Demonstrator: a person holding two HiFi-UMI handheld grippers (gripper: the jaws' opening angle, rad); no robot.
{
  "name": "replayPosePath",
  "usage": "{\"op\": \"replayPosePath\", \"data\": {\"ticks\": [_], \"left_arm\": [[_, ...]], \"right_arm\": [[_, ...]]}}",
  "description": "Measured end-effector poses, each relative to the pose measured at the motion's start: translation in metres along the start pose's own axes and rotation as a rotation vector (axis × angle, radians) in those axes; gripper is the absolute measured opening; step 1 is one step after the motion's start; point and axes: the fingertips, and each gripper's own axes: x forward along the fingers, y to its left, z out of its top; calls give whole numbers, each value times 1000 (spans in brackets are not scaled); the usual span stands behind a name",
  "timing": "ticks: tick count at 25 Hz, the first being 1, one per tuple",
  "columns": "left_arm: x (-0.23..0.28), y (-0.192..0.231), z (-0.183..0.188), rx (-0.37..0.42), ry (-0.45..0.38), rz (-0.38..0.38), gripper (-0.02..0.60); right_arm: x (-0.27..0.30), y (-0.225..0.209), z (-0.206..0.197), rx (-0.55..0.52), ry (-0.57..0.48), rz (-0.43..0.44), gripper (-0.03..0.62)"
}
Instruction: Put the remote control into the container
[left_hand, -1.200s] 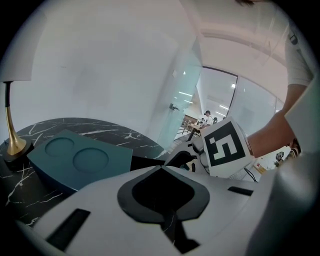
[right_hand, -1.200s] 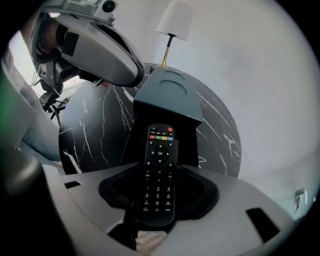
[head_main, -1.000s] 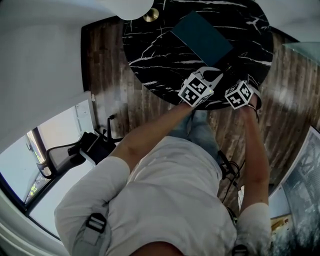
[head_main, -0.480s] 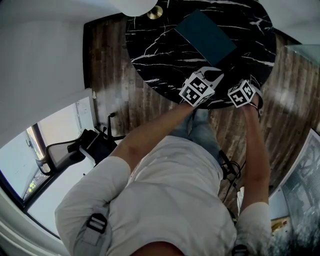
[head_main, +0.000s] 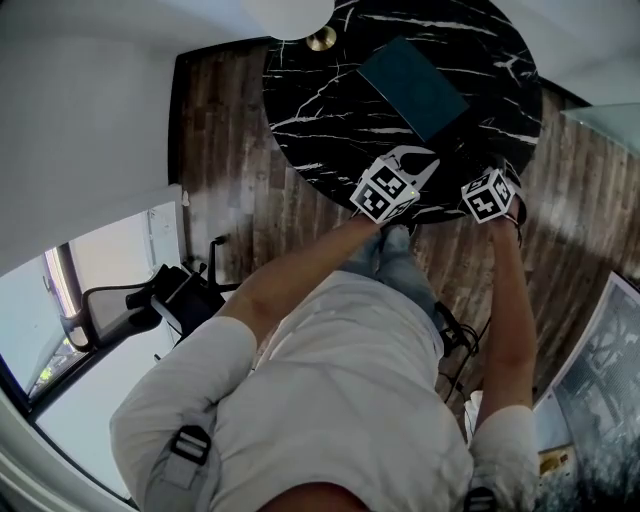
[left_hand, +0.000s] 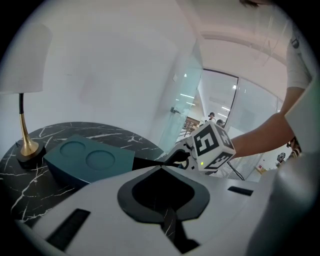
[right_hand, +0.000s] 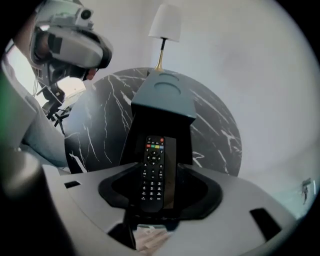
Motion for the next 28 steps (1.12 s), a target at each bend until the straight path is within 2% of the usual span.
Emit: {"op": "replayPosePath", "data": {"ticks": [3, 6, 8, 10, 13, 15, 19, 20, 23, 28], "left_arm": [[-31, -13, 24, -2, -60, -3, 2], [-72, -33, 59, 3, -156, -14, 2], [-101, -47, 81, 4, -214, -21, 2], [-127, -62, 100, 18, -274, -28, 2], [-168, -84, 129, 40, -376, -29, 2], [-196, -101, 148, 71, -435, -30, 2], [-236, -138, 173, 277, -479, -57, 2], [-245, -145, 177, 284, -503, -61, 2], [-265, -154, 185, 224, -564, -51, 2], [-272, -155, 181, 247, -542, -25, 2]], "right_arm": [[-57, -9, 31, 61, -140, -73, 206], [-136, 3, 77, 182, -381, -65, 197], [-188, 17, 101, 279, -553, -36, 69], [-234, 32, 119, 374, -704, -5, 29], [-294, 58, 139, 483, -871, 39, 11], [-328, 71, 151, 485, -943, 34, 11], [-378, 98, 175, 454, -1047, 39, 9], [-388, 106, 180, 444, -1064, 47, 9], [-413, 123, 191, 397, -1106, 40, 9], [-428, 132, 203, 365, -1155, 10, 8]]}}
